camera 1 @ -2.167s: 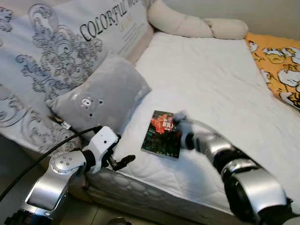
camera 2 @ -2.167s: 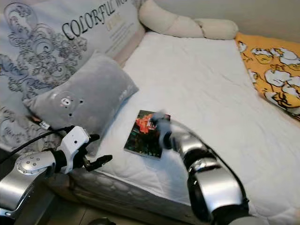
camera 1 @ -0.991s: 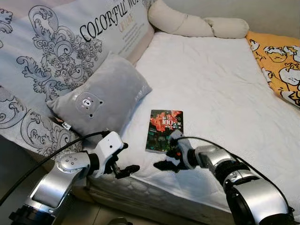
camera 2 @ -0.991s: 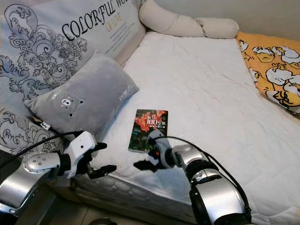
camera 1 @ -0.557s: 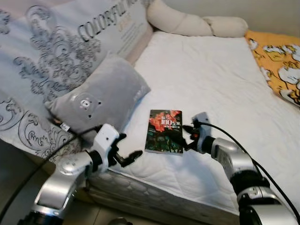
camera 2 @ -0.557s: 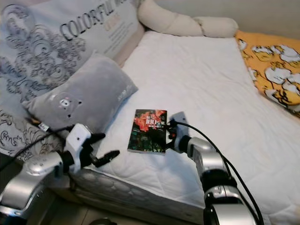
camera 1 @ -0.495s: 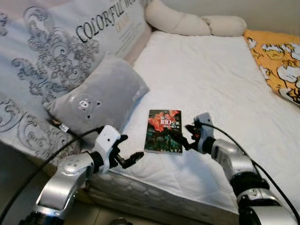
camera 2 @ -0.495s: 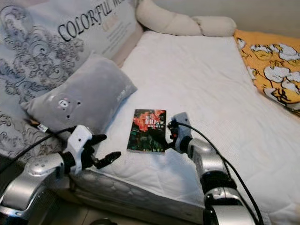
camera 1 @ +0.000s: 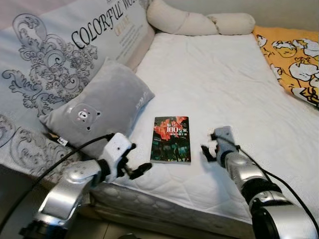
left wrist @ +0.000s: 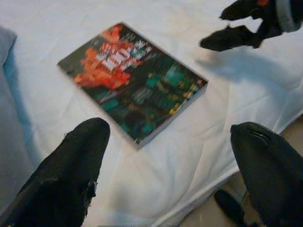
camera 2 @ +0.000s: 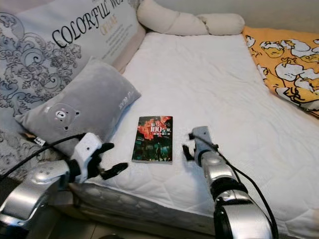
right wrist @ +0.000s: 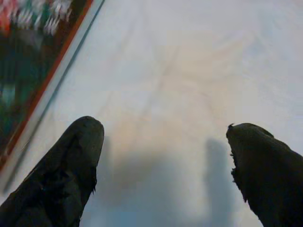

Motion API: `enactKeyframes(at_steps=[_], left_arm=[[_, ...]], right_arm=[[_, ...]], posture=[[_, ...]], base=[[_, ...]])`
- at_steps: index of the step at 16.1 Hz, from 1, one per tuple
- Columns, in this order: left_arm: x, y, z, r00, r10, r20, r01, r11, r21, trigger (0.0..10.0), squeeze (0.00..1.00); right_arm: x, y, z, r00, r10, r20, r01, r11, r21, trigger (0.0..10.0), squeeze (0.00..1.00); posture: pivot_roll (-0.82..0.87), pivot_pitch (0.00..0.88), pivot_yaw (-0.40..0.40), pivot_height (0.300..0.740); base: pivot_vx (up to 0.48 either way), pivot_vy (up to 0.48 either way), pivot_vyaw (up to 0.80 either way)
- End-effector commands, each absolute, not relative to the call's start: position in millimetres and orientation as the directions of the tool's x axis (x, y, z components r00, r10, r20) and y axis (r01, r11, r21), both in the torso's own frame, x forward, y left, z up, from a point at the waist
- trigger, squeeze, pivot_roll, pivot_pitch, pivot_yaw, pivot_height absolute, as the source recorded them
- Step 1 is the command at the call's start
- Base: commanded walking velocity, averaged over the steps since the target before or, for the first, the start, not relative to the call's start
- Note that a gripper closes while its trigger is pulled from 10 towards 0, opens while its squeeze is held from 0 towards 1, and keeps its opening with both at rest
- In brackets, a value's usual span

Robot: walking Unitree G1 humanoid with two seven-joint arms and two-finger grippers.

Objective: Clean up the room

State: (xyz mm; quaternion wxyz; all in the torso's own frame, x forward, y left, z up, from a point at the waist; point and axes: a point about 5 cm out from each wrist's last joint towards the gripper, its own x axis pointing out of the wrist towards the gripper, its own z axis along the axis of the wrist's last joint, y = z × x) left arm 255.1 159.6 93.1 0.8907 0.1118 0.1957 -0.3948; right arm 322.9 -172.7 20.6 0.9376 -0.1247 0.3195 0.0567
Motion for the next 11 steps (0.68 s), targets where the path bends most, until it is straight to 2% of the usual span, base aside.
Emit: enactKeyframes(at_steps=[1, 2, 6, 9, 11], left_arm=[[253.3, 161.3, 94.3, 0.618, -0.649, -0.443, 0.742, 0.668, 0.055, 10.0, 0.0], [251.7, 162.6, 94.1, 0.621, -0.645, -0.446, 0.737, 0.674, 0.051, 10.0, 0.0], [249.1, 166.0, 94.3, 0.608, -0.645, -0.462, 0.744, 0.666, 0.049, 10.0, 0.0], [249.1, 167.7, 95.2, 0.593, -0.649, -0.477, 0.755, 0.653, 0.05, 10.0, 0.0], [250.1, 167.3, 95.5, 0.588, -0.653, -0.478, 0.76, 0.648, 0.049, 10.0, 0.0]], right_arm=[[324.4, -161.2, 20.9, 0.788, 0.056, -0.613, -0.23, 0.951, -0.209, 10.0, 0.0], [321.7, -142.0, 17.0, 0.769, 0.142, -0.624, -0.296, 0.943, -0.15, 10.0, 0.0], [313.6, -112.1, 8.8, 0.743, 0.222, -0.631, -0.354, 0.931, -0.09, 10.0, 0.0], [312.6, -111.0, 7.6, 0.743, 0.22, -0.632, -0.351, 0.932, -0.088, 10.0, 0.0], [312.2, -123.7, 7.1, 0.753, 0.207, -0.625, -0.33, 0.94, -0.087, 10.0, 0.0]], posture=[[0.11, 0.0, 0.04, 0.74], [0.11, 0.0, 0.038, 0.74], [0.12, 0.0, 0.064, 0.74], [0.12, 0.0, 0.081, 0.74], [0.1, 0.0, 0.092, 0.74]], base=[[0.0, 0.0, 0.0], [0.0, 0.0, 0.0], [0.0, 0.0, 0.0], [0.0, 0.0, 0.0], [0.0, 0.0, 0.0]])
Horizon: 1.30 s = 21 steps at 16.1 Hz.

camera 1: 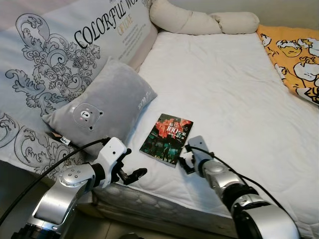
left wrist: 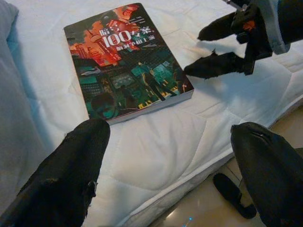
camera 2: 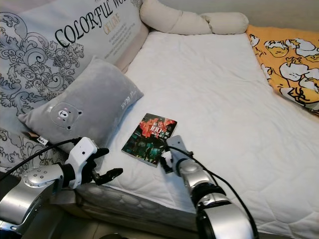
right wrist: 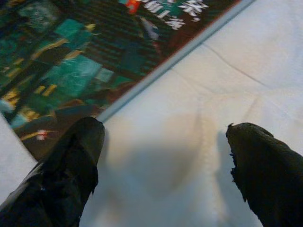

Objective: Clean up the room

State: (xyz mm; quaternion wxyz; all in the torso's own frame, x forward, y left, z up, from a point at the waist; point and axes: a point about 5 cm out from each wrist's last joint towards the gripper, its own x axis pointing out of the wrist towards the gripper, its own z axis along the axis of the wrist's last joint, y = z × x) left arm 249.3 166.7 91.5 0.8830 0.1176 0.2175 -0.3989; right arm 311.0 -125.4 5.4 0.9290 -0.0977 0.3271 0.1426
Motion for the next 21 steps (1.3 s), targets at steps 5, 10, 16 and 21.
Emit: enactKeyframes(at_steps=[5, 10, 16, 21], left_arm=[[257.9, 158.4, 93.9, 0.589, -0.665, -0.46, 0.764, 0.644, 0.047, 10.0, 0.0], [258.3, 161.3, 93.3, 0.562, -0.674, -0.48, 0.782, 0.621, 0.044, 10.0, 0.0], [252.5, 170.5, 91.5, 0.583, -0.646, -0.493, 0.759, 0.649, 0.048, 10.0, 0.0], [251.7, 171.3, 91.6, 0.58, -0.645, -0.498, 0.761, 0.647, 0.046, 10.0, 0.0]], right_arm=[[314.0, -124.2, 28.1, 0.696, 0.549, -0.462, -0.545, 0.824, 0.158, 10.0, 0.0], [304.0, -81.7, 36.9, 0.377, 0.823, -0.425, -0.752, 0.54, 0.378, 10.0, 0.0], [289.4, -71.2, 7.8, 0.378, 0.715, -0.588, -0.653, 0.656, 0.378, 10.0, 0.0], [291.9, -83.9, 1.8, 0.49, 0.63, -0.602, -0.573, 0.754, 0.322, 10.0, 0.0]], posture=[[0.07, 0.0, 0.093, 0.74], [0.06, 0.0, 0.106, 0.74], [0.12, 0.0, 0.056, 0.74], [0.12, 0.0, 0.068, 0.74]], base=[[0.0, 0.0, 0.0], [0.0, 0.0, 0.0], [0.0, 0.0, 0.0], [0.0, 0.0, 0.0]])
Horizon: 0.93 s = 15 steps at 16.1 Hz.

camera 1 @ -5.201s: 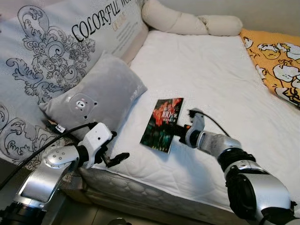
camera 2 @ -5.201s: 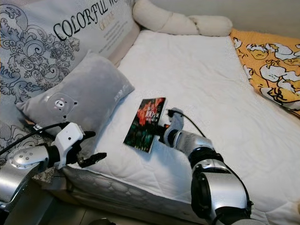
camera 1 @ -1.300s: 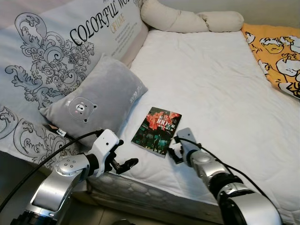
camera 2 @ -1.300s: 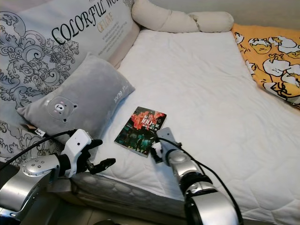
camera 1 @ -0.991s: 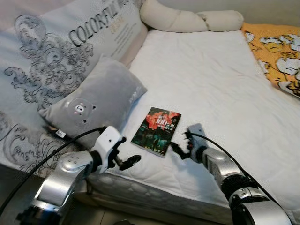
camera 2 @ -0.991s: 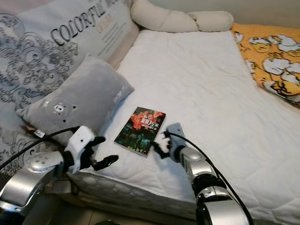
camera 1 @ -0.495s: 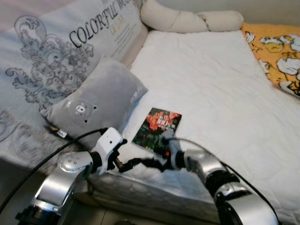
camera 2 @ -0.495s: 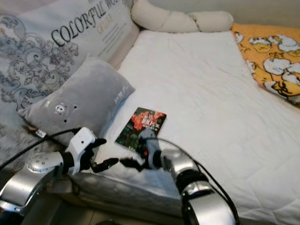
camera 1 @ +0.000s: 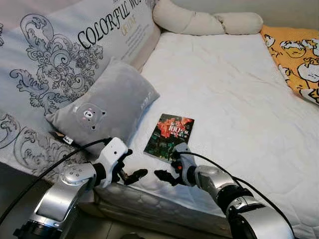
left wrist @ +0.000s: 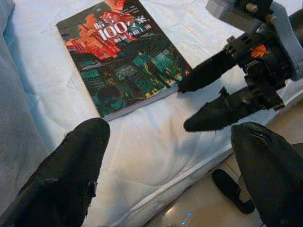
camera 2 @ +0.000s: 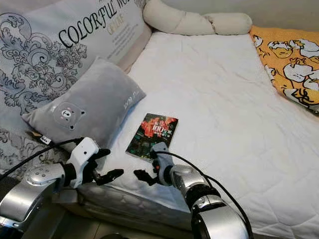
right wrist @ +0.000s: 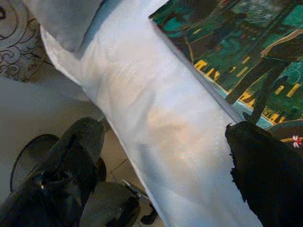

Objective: Clean up the room

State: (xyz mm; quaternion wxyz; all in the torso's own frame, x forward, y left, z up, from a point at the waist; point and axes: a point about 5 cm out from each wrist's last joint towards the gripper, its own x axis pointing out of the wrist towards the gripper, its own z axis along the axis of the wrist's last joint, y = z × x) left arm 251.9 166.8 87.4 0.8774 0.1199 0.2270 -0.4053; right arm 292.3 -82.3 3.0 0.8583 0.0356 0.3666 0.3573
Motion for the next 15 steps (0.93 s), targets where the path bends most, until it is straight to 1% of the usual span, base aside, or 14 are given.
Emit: enactKeyframes(at_steps=[1, 2, 4, 5, 6, 7, 8, 9, 10, 11, 12, 13, 14, 15], left_arm=[[252.1, 170.9, 92.0, 0.575, -0.648, -0.499, 0.765, 0.643, 0.046, 10.0, 0.0], [253.2, 170.1, 92.5, 0.569, -0.652, -0.5, 0.77, 0.637, 0.046, 10.0, 0.0], [255.0, 168.3, 93.2, 0.562, -0.659, -0.5, 0.778, 0.627, 0.047, 10.0, 0.0], [256.8, 166.4, 96.7, 0.569, -0.673, -0.472, 0.775, 0.631, 0.034, 10.0, 0.0], [256.8, 165.9, 98.9, 0.583, -0.68, -0.444, 0.765, 0.643, 0.02, 10.0, 0.0], [257.1, 166.9, 100.0, 0.61, -0.671, -0.421, 0.741, 0.671, 0.005, 10.0, 0.0], [257.8, 167.9, 100.5, 0.637, -0.659, -0.401, 0.718, 0.696, -0.004, 10.0, 0.0], [260.4, 170.0, 100.9, 0.693, -0.624, -0.362, 0.664, 0.747, -0.017, 10.0, 0.0], [262.6, 171.0, 100.4, 0.74, -0.585, -0.333, 0.613, 0.789, -0.024, 10.0, 0.0], [263.6, 171.1, 99.6, 0.762, -0.559, -0.327, 0.586, 0.81, -0.02, 10.0, 0.0], [264.2, 171.6, 95.6, 0.809, -0.487, -0.328, 0.515, 0.857, -0.002, 10.0, 0.0], [264.0, 172.2, 95.4, 0.82, -0.472, -0.325, 0.5, 0.866, 0.004, 10.0, 0.0], [263.9, 175.4, 95.1, 0.858, -0.413, -0.305, 0.436, 0.9, 0.007, 10.0, 0.0], [263.3, 177.7, 94.8, 0.889, -0.358, -0.285, 0.376, 0.926, 0.01, 10.0, 0.0]], right_arm=[[291.6, -86.6, 1.2, 0.491, 0.628, -0.604, -0.569, 0.756, 0.324, 10.0, 0.0], [291.0, -89.2, 0.8, 0.488, 0.636, -0.598, -0.565, 0.752, 0.339, 10.0, 0.0], [289.9, -90.9, 0.8, 0.477, 0.656, -0.584, -0.573, 0.737, 0.36, 10.0, 0.0], [287.5, -88.2, 6.7, 0.413, 0.758, -0.505, -0.635, 0.637, 0.436, 10.0, 0.0], [285.3, -90.3, 10.8, 0.381, 0.808, -0.45, -0.677, 0.575, 0.46, 10.0, 0.0], [284.2, -95.7, 12.8, 0.391, 0.82, -0.418, -0.684, 0.562, 0.464, 10.0, 0.0], [284.8, -101.1, 14.1, 0.423, 0.812, -0.401, -0.683, 0.577, 0.448, 10.0, 0.0], [288.0, -112.5, 17.7, 0.514, 0.774, -0.37, -0.673, 0.632, 0.386, 10.0, 0.0], [294.3, -123.7, 26.1, 0.636, 0.706, -0.312, -0.637, 0.708, 0.304, 10.0, 0.0], [298.2, -126.9, 34.9, 0.695, 0.67, -0.26, -0.617, 0.742, 0.262, 10.0, 0.0], [304.0, -130.9, 72.8, 0.848, 0.528, -0.039, -0.512, 0.837, 0.191, 10.0, 0.0], [304.4, -132.5, 79.4, 0.875, 0.484, -0.009, -0.475, 0.862, 0.177, 10.0, 0.0], [303.5, -138.0, 91.8, 0.931, 0.36, 0.063, -0.365, 0.925, 0.109, 10.0, 0.0], [297.4, -141.1, 104.2, 0.95, 0.272, 0.153, -0.287, 0.954, 0.088, 10.0, 0.0]], posture=[[0.12, 0.0, 0.068, 0.74], [0.09, 0.0, 0.099, 0.74], [0.09, 0.0, 0.103, 0.74], [0.09, 0.0, 0.095, 0.74], [0.1, 0.0, 0.086, 0.74], [0.1, 0.0, 0.074, 0.74], [0.09, 0.0, 0.07, 0.74], [0.08, 0.0, 0.071, 0.74], [0.07, 0.0, 0.076, 0.74], [0.06, 0.0, 0.077, 0.74], [0.07, 0.0, 0.067, 0.74], [0.07, 0.0, 0.067, 0.74], [0.06, 0.0, 0.065, 0.74], [0.04, 0.0, 0.076, 0.74]], base=[[0.0, 0.0, 0.0], [0.0, 0.0, 0.0], [0.0, 0.0, 0.0], [0.0, 0.0, 0.0], [0.0, 0.0, 0.0], [0.0, 0.0, 0.0], [0.0, 0.0, 0.0], [0.0, 0.0, 0.0], [0.0, 0.0, 0.0], [0.0, 0.0, 0.0], [0.0, 0.0, 0.0], [0.0, 0.0, 0.0], [0.0, 0.0, 0.0], [0.0, -0.296, 0.0]])
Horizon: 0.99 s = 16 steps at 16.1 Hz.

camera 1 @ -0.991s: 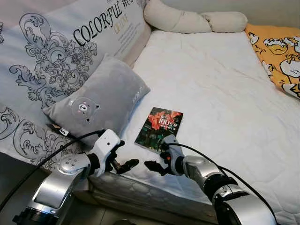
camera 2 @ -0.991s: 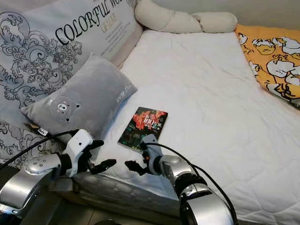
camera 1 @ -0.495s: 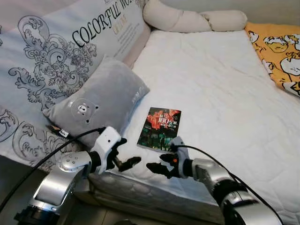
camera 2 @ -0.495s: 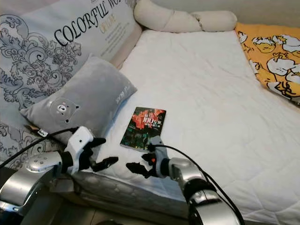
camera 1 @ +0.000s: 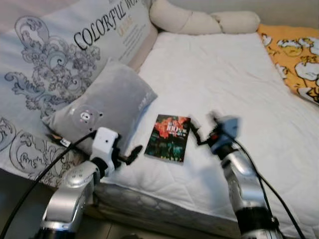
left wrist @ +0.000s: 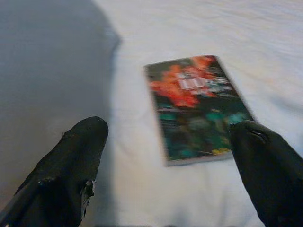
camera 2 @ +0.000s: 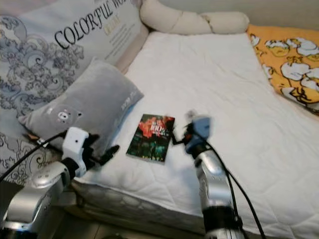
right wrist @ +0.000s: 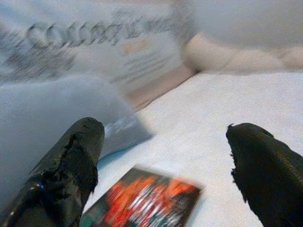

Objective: Clean up the room

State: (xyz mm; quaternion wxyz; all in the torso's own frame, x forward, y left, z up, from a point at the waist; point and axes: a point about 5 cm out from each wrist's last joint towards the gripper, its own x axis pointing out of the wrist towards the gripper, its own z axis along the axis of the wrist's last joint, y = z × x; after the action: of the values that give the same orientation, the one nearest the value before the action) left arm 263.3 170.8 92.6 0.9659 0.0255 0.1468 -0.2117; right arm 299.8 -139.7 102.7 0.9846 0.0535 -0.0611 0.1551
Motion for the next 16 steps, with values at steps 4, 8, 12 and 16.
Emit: enactKeyframes(at_steps=[4, 8, 12, 16], left_arm=[[261.2, 168.4, 97.8, 0.906, -0.347, -0.242, 0.364, 0.931, 0.026, 10.0, 0.0], [265.8, 178.8, 101.5, 0.933, -0.278, -0.227, 0.299, 0.952, 0.061, 10.0, 0.0], [267.8, 177.5, 102.8, 0.937, -0.272, -0.22, 0.291, 0.955, 0.06, 10.0, 0.0], [266.3, 173.4, 99.9, 0.933, -0.281, -0.225, 0.3, 0.952, 0.055, 10.0, 0.0]], right_arm=[[287.1, -150.3, 115.7, 0.962, 0.192, 0.196, -0.219, 0.967, 0.128, 10.0, 0.0], [286.9, -147.4, 106.9, 0.978, 0.168, 0.123, -0.183, 0.976, 0.119, 10.0, 0.0], [285.1, -145.0, 101.6, 0.98, 0.184, 0.082, -0.2, 0.931, 0.304, 10.0, 0.0], [277.9, -143.3, 105.8, 0.954, 0.275, 0.12, -0.3, 0.88, 0.369, 10.0, 0.0]], posture=[[0.05, 0.0, 0.057, 0.74], [0.06, 0.0, 0.038, 0.74], [0.06, 0.0, 0.049, 0.74], [0.06, 0.0, 0.045, 0.74]], base=[[0.0, -0.342, 0.0], [0.0, -0.48, 0.0], [0.0, -0.48, 0.0], [0.0, -0.48, 0.0]])
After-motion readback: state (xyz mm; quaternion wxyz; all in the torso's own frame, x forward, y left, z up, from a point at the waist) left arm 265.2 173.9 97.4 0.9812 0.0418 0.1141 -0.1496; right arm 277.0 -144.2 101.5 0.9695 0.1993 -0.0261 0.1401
